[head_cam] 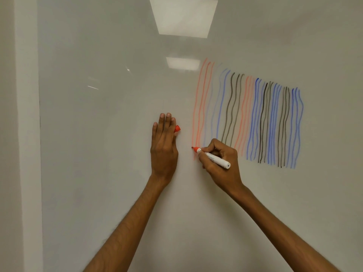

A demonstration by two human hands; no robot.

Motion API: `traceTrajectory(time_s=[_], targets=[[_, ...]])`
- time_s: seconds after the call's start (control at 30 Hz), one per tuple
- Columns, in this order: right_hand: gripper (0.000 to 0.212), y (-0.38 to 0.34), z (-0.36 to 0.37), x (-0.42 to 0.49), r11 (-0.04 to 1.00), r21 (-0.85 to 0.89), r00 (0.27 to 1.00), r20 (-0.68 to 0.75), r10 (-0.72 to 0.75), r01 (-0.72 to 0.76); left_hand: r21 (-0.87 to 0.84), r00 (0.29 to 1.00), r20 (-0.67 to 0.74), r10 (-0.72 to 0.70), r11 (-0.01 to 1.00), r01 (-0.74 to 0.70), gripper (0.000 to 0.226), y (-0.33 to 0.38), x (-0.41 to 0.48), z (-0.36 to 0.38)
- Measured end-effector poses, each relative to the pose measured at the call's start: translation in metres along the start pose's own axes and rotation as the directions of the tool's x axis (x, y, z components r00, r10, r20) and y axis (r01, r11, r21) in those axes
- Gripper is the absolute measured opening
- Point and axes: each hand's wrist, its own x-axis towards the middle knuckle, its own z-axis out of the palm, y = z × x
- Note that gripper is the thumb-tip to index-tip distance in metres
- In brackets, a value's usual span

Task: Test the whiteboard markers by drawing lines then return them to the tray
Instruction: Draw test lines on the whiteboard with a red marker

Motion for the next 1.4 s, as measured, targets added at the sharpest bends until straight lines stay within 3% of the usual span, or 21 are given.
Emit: traceTrajectory(time_s=[0.23,0.5,0.6,0.8,0.97,1.07,1.3,1.4], targets=[[0.018,0.002,0.005,-0.020,0.999,-0.008,0.999,0.007,0.044,-0.044,-0.019,0.999,0.038,-0.025,0.999,0.025,0.046,0.000,-0.005,-0.003],[0.016,-0.007,0.001,-0.024,0.994,0.017,0.994,-0.003,0.108,-0.108,-0.041,0.982,0.182,-0.047,0.998,0.056,0.045,-0.002,-0.036,-0.029],[0.013,-0.013,-0.006,-0.032,0.976,0.120,0.983,0.007,0.181,-0.180,-0.108,0.965,0.216,-0.147,0.979,0.173,0.044,0.007,-0.042,-0.042],[0.013,-0.032,-0.018,-0.059,0.873,0.306,0.923,0.047,0.383,-0.378,-0.220,0.827,0.396,-0.398,0.834,0.506,0.043,0.028,-0.084,-0.072],[0.011,-0.034,-0.023,-0.102,0.743,0.350,0.813,0.120,0.569,-0.571,-0.247,0.736,0.508,-0.447,0.743,0.622,0.027,0.056,-0.129,-0.105],[0.011,-0.032,-0.023,-0.139,0.672,0.351,0.747,0.142,0.650,-0.652,-0.244,0.645,0.584,-0.492,0.652,0.718,0.025,0.075,-0.153,-0.123],[0.009,-0.025,-0.020,-0.207,0.572,0.321,0.641,0.175,0.748,-0.755,-0.207,0.531,0.703,-0.474,0.577,0.790,0.025,0.100,-0.200,-0.145],[0.009,-0.024,-0.020,-0.225,0.552,0.314,0.620,0.188,0.761,-0.773,-0.165,0.518,0.753,-0.406,0.646,0.745,0.023,0.105,-0.213,-0.146]])
